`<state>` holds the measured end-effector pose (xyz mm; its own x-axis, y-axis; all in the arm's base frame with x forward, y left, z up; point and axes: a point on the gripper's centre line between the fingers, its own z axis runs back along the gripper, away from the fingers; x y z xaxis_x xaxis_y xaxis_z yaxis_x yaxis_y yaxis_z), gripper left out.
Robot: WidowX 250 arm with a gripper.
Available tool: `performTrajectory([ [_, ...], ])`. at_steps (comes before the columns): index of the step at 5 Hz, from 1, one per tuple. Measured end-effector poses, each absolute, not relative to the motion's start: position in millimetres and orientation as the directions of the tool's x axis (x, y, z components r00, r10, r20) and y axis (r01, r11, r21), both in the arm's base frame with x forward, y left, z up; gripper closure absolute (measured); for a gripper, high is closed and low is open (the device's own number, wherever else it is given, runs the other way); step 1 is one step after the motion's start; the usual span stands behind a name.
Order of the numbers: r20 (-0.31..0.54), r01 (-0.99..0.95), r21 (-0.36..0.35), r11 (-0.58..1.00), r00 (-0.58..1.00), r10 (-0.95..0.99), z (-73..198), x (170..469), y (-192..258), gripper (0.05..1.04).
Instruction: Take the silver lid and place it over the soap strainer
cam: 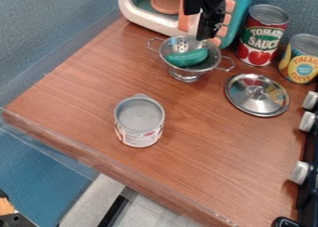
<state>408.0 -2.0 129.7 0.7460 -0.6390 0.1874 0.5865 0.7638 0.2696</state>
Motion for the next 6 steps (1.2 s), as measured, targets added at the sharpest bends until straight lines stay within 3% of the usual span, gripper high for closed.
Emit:
performTrajectory([
  [2, 0.152, 0.643, 0.252, 0.723, 0.712, -0.686, 111.7, 399.8, -17.7, 0.082],
  [4, 0.132, 0.832, 0.315, 0.457, 0.438, -0.889, 122.4, 384.1, -87.4, 0.083],
  [6, 0.044, 0.891, 0.288, 0.35, 0.353, -0.935, 94.4, 392.8, -109.7, 0.083],
])
